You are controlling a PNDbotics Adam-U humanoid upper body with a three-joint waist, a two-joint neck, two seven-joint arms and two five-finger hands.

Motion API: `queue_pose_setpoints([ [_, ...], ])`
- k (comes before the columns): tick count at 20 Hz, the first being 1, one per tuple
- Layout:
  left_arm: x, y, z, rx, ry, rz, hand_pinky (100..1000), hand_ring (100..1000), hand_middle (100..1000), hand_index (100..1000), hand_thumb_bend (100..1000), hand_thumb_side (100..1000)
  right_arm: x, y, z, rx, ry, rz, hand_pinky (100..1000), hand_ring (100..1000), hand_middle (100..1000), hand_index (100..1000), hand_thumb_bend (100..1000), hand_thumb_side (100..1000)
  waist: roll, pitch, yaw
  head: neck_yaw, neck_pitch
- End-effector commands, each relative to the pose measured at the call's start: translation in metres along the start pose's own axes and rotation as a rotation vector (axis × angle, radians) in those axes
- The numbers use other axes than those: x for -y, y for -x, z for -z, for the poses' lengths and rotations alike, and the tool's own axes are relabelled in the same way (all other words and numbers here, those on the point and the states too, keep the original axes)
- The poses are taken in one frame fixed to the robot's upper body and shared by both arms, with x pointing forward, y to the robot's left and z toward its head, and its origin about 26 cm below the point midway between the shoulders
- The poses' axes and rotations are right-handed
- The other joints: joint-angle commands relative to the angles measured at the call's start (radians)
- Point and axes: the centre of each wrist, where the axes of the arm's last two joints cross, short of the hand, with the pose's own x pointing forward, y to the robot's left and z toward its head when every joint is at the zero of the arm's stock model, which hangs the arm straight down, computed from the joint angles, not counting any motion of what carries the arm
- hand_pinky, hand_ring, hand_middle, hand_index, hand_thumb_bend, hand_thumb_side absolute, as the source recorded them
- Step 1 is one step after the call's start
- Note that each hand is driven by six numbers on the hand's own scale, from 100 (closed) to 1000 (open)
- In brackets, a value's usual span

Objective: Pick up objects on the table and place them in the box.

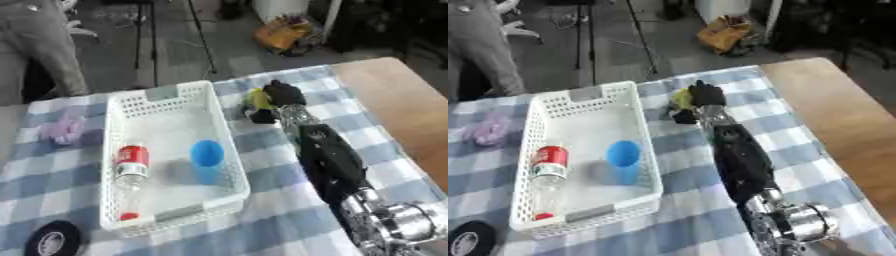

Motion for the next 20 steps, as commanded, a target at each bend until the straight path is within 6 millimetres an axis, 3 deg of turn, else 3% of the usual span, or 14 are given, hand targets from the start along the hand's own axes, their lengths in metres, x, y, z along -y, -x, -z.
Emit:
queue_pose_setpoints([
  [1, -0.003, -0.008, 0.006, 0.034, 0.003, 0.006, 373, 942, 887, 855, 529, 934, 0.013, 0.009, 0.004, -0.016, 0.03, -0.014, 742, 801, 922, 907, 498, 865, 0.013, 0.001, 0.001, -0.002, -0.01],
  [8, -0.002, -0.009, 0.006, 0.036, 0.004, 0.005, 373, 942, 887, 855, 529, 935, 0.01, 0.007, 0.003, -0.015, 0.025, -0.011, 680, 760, 909, 892, 495, 856, 0.015, 0.001, 0.003, -0.003, -0.014],
  [10, -0.003, -0.009, 0.006, 0.036, 0.004, 0.004, 373, 942, 887, 854, 528, 935, 0.01, 0.007, 0.003, -0.016, 0.027, -0.007, 627, 724, 894, 884, 473, 828, 0.016, 0.001, 0.003, -0.003, -0.014],
  [11, -0.002, -0.009, 0.006, 0.037, 0.004, 0.004, 373, 942, 887, 855, 527, 936, 0.009, 0.007, 0.003, -0.02, 0.023, -0.002, 469, 577, 849, 865, 346, 631, 0.016, 0.001, 0.002, -0.004, -0.014],
  [12, -0.002, -0.009, 0.006, 0.037, 0.004, 0.004, 373, 942, 887, 855, 527, 936, 0.008, 0.007, 0.003, -0.025, 0.018, 0.004, 469, 577, 849, 865, 346, 631, 0.016, 0.001, 0.002, -0.004, -0.014],
  [13, -0.002, -0.009, 0.006, 0.037, 0.004, 0.004, 372, 942, 887, 855, 527, 936, 0.007, 0.008, 0.002, -0.03, 0.013, 0.012, 400, 526, 826, 855, 250, 447, 0.016, 0.001, 0.002, -0.004, -0.014],
  [14, -0.002, -0.009, 0.006, 0.037, 0.004, 0.004, 372, 942, 887, 855, 527, 936, 0.006, 0.008, 0.002, -0.036, 0.004, 0.022, 400, 526, 826, 855, 250, 447, 0.016, 0.001, 0.002, -0.005, -0.015],
  [15, -0.002, -0.009, 0.006, 0.037, 0.004, 0.004, 372, 942, 887, 855, 527, 936, 0.005, 0.008, 0.002, -0.042, -0.006, 0.032, 365, 494, 802, 841, 166, 275, 0.016, 0.001, 0.001, -0.005, -0.014],
  [17, -0.002, -0.009, 0.006, 0.036, 0.004, 0.004, 372, 942, 887, 855, 526, 936, 0.002, 0.009, 0.001, -0.049, -0.029, 0.057, 365, 491, 799, 836, 100, 282, 0.015, 0.0, 0.0, -0.004, -0.013],
  [20, -0.002, -0.009, 0.006, 0.036, 0.004, 0.004, 372, 942, 887, 855, 526, 936, -0.002, 0.01, 0.001, -0.051, -0.061, 0.101, 356, 478, 781, 823, 100, 259, 0.015, -0.001, -0.001, -0.004, -0.012],
])
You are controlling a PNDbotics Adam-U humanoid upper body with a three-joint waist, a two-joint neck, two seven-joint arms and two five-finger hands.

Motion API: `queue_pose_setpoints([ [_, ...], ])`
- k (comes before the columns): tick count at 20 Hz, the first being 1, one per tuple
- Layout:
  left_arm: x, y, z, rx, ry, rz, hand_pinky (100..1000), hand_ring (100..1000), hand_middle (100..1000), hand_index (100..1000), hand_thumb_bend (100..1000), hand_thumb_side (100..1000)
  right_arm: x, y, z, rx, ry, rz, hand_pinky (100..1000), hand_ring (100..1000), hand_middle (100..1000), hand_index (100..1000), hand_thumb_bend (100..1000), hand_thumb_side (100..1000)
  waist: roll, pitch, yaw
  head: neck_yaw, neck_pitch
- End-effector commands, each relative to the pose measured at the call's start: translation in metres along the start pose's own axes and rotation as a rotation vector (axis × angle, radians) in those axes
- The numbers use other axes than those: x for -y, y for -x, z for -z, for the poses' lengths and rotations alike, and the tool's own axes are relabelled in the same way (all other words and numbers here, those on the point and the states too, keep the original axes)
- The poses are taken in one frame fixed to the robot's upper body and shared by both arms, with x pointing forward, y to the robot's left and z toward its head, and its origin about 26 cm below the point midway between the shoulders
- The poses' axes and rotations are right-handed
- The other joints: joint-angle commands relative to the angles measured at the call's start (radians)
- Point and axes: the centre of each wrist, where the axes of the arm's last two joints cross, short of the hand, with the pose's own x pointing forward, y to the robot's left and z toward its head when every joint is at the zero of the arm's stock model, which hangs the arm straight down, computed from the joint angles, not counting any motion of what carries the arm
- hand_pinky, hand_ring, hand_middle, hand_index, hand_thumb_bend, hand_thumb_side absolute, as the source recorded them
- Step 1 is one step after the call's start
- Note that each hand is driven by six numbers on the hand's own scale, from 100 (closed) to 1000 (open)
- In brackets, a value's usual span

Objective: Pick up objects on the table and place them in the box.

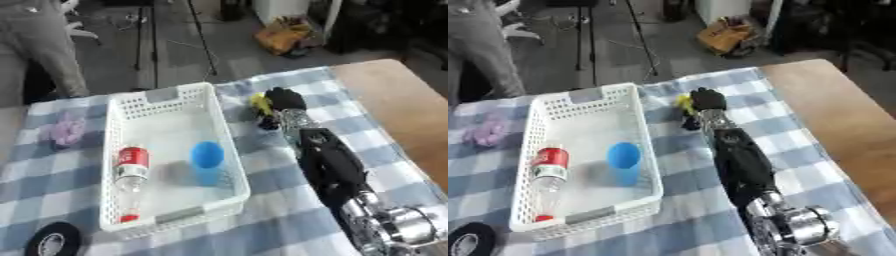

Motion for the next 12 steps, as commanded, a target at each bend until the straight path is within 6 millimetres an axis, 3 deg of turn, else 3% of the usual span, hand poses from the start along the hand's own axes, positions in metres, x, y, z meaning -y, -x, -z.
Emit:
queue_pose_setpoints([
  [1, -0.004, -0.009, 0.007, 0.036, 0.004, 0.012, 373, 942, 887, 855, 527, 936, 0.002, 0.01, 0.002, -0.021, -0.032, 0.057, 348, 466, 764, 811, 100, 239, 0.014, -0.001, -0.003, -0.003, -0.007],
  [6, -0.005, -0.009, 0.006, 0.035, -0.002, 0.013, 373, 942, 887, 855, 527, 936, 0.0, 0.015, 0.0, -0.025, -0.088, 0.207, 286, 389, 677, 756, 100, 329, 0.014, -0.005, -0.01, 0.0, -0.008],
  [12, -0.005, -0.009, 0.006, 0.033, -0.007, 0.012, 374, 941, 887, 855, 526, 936, 0.024, 0.022, -0.001, 0.023, -0.059, 0.388, 240, 309, 592, 698, 100, 463, 0.015, -0.01, -0.017, 0.002, -0.007],
])
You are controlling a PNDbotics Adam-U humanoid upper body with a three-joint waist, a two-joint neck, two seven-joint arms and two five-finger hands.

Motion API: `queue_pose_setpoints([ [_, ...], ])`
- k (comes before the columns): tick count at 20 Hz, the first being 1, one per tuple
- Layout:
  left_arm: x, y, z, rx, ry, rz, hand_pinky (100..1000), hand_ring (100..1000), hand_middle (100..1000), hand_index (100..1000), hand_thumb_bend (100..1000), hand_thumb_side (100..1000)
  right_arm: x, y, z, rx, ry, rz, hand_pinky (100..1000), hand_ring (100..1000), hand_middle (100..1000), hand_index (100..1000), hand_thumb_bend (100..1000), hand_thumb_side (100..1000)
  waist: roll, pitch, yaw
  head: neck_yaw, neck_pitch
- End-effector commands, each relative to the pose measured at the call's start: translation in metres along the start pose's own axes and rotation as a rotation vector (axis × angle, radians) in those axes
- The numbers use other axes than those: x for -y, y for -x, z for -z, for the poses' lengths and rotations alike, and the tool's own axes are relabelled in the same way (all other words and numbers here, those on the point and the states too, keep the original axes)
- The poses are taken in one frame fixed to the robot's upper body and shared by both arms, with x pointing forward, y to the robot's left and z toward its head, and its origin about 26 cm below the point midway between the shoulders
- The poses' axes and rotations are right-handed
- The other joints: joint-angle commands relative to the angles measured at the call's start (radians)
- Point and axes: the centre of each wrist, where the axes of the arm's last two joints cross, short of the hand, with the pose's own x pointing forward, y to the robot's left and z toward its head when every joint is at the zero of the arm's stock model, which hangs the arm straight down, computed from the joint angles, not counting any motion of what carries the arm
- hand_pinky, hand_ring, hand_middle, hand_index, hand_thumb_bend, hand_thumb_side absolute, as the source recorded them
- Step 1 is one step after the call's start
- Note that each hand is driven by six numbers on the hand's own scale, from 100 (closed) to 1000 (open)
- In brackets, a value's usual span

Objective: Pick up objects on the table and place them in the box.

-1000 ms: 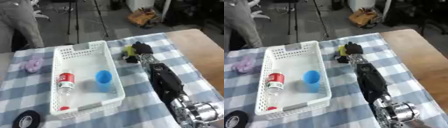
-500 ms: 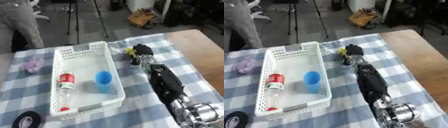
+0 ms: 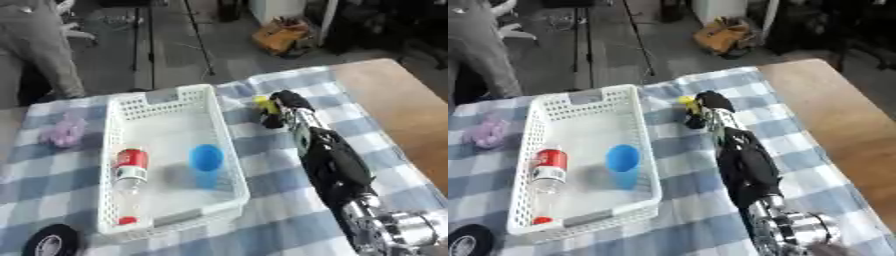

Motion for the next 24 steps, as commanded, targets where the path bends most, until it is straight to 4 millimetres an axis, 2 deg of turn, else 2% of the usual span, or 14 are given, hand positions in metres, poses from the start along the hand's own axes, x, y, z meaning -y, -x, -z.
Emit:
queue_pose_setpoints([
  [1, -0.005, -0.009, 0.006, 0.034, -0.005, 0.013, 373, 939, 887, 855, 526, 936, 0.022, -0.004, -0.001, 0.045, 0.035, 0.086, 236, 302, 586, 693, 100, 470, 0.015, -0.01, -0.001, 0.002, -0.007],
  [6, -0.005, -0.009, 0.006, 0.033, -0.007, 0.012, 373, 935, 887, 854, 527, 936, 0.052, -0.018, -0.007, 0.153, 0.101, 0.167, 221, 271, 554, 662, 100, 523, 0.014, -0.016, -0.005, 0.0, -0.006],
  [11, -0.005, -0.008, 0.005, 0.031, -0.008, 0.013, 373, 934, 887, 854, 527, 936, 0.07, -0.032, -0.014, 0.242, 0.114, 0.225, 220, 260, 547, 652, 100, 530, 0.011, -0.02, -0.005, -0.002, -0.005],
  [14, -0.005, -0.009, 0.006, 0.031, -0.004, 0.013, 373, 936, 887, 854, 526, 936, 0.075, -0.044, -0.017, 0.402, 0.061, 0.396, 219, 250, 541, 648, 100, 460, 0.004, -0.023, -0.003, -0.006, -0.002],
  [16, -0.005, -0.009, 0.006, 0.032, -0.001, 0.014, 373, 937, 887, 854, 526, 936, 0.076, -0.053, -0.019, 0.489, 0.03, 0.451, 220, 250, 542, 649, 100, 447, 0.001, -0.025, 0.0, -0.008, -0.003],
  [21, -0.005, -0.009, 0.006, 0.032, 0.001, 0.014, 373, 936, 887, 854, 526, 936, 0.079, -0.079, -0.026, 0.669, -0.017, 0.437, 221, 253, 545, 651, 100, 382, -0.005, -0.027, 0.004, -0.01, -0.001],
  [22, -0.004, -0.009, 0.006, 0.032, 0.002, 0.014, 373, 936, 887, 854, 526, 936, 0.08, -0.085, -0.027, 0.704, -0.024, 0.424, 222, 255, 547, 653, 100, 338, -0.006, -0.027, 0.005, -0.011, -0.001],
  [24, -0.004, -0.009, 0.006, 0.031, 0.003, 0.013, 372, 936, 888, 854, 526, 936, 0.079, -0.098, -0.031, 0.788, -0.05, 0.395, 224, 259, 551, 657, 100, 312, -0.009, -0.028, 0.006, -0.011, 0.0],
])
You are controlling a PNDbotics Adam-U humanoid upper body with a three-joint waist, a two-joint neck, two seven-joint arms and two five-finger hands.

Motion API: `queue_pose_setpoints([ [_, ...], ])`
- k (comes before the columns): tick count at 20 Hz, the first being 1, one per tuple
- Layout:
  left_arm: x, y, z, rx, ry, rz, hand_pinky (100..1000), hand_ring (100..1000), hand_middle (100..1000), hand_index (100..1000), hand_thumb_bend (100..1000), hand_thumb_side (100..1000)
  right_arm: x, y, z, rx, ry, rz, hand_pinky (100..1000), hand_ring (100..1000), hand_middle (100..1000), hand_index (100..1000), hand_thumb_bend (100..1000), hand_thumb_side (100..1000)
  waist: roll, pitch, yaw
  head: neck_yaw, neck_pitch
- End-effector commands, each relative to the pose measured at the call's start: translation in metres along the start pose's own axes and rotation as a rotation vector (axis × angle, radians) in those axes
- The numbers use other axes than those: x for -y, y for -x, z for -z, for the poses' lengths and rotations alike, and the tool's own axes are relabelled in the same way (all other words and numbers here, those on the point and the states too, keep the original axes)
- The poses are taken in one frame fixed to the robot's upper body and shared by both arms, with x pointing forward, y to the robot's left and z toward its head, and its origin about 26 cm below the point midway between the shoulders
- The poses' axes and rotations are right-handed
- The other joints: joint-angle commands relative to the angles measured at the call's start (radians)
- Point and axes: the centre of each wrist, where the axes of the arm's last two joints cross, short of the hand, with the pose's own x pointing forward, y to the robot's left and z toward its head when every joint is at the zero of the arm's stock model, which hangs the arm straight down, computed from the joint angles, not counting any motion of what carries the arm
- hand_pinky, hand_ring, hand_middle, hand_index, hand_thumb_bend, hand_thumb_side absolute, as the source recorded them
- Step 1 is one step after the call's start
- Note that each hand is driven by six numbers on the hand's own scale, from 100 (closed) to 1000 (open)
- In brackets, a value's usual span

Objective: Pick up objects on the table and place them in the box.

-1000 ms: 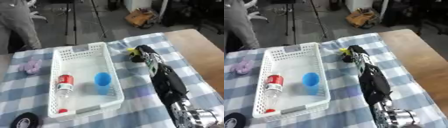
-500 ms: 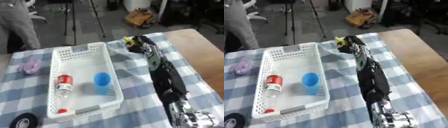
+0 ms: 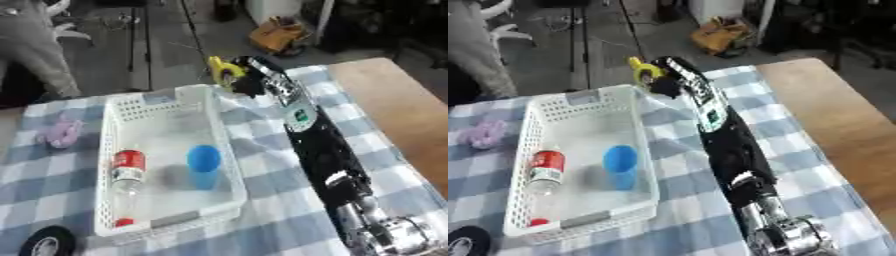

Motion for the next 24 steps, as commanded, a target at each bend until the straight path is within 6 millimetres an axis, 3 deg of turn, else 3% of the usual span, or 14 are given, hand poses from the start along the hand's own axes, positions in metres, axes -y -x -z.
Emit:
queue_pose_setpoints([
  [1, -0.004, -0.009, 0.006, 0.034, 0.005, 0.013, 372, 936, 888, 854, 526, 936, 0.008, -0.028, 0.009, 0.146, -0.044, -0.054, 224, 259, 551, 657, 100, 312, -0.01, -0.027, 0.003, -0.002, 0.0],
  [2, -0.004, -0.009, 0.006, 0.034, 0.006, 0.013, 372, 936, 887, 854, 526, 936, 0.005, -0.033, 0.011, 0.177, -0.07, -0.07, 226, 265, 555, 662, 100, 271, -0.012, -0.028, 0.004, -0.003, 0.0],
  [7, -0.004, -0.009, 0.006, 0.033, 0.007, 0.013, 372, 936, 887, 854, 526, 936, -0.018, -0.041, 0.018, 0.297, -0.212, -0.155, 242, 285, 572, 677, 100, 256, -0.015, -0.03, 0.007, -0.004, 0.0],
  [8, -0.004, -0.009, 0.006, 0.033, 0.007, 0.012, 372, 936, 887, 854, 525, 936, -0.023, -0.04, 0.019, 0.308, -0.235, -0.167, 267, 309, 588, 696, 100, 328, -0.016, -0.03, 0.008, -0.004, -0.001],
  [10, -0.003, -0.009, 0.006, 0.033, 0.007, 0.011, 372, 936, 887, 854, 526, 935, -0.038, -0.036, 0.02, 0.331, -0.309, -0.203, 291, 343, 612, 721, 100, 370, -0.016, -0.031, 0.008, -0.003, -0.002],
  [11, -0.003, -0.009, 0.006, 0.032, 0.009, 0.011, 372, 936, 887, 854, 526, 936, -0.046, -0.035, 0.021, 0.349, -0.359, -0.237, 449, 469, 707, 803, 100, 652, -0.016, -0.032, 0.008, -0.004, -0.004],
  [12, -0.003, -0.009, 0.006, 0.032, 0.009, 0.01, 372, 936, 887, 854, 526, 936, -0.05, -0.034, 0.021, 0.371, -0.397, -0.283, 713, 696, 826, 871, 100, 792, -0.015, -0.032, 0.007, -0.004, -0.006],
  [13, -0.003, -0.009, 0.006, 0.032, 0.009, 0.01, 372, 936, 887, 854, 526, 936, -0.053, -0.034, 0.021, 0.398, -0.426, -0.334, 713, 696, 826, 871, 100, 792, -0.014, -0.032, 0.007, -0.003, -0.006],
  [14, -0.003, -0.009, 0.006, 0.032, 0.009, 0.011, 371, 936, 887, 854, 527, 935, -0.054, -0.033, 0.02, 0.418, -0.437, -0.371, 878, 846, 871, 886, 100, 824, -0.014, -0.032, 0.007, -0.003, -0.006],
  [16, -0.003, -0.008, 0.005, 0.028, 0.009, 0.011, 370, 936, 887, 854, 527, 936, -0.053, -0.031, 0.019, 0.451, -0.391, -0.402, 947, 872, 878, 893, 100, 787, -0.014, -0.032, 0.005, -0.003, -0.003],
  [19, -0.003, -0.008, 0.005, 0.029, 0.01, 0.01, 371, 936, 887, 854, 526, 936, -0.051, -0.028, 0.017, 0.471, -0.309, -0.421, 955, 868, 871, 894, 131, 770, -0.014, -0.033, 0.001, -0.001, -0.005],
  [24, -0.003, -0.008, 0.004, 0.026, 0.014, 0.012, 370, 936, 887, 854, 526, 936, -0.046, -0.023, 0.012, 0.46, -0.197, -0.43, 977, 867, 867, 896, 293, 746, -0.014, -0.037, -0.008, -0.002, 0.0],
])
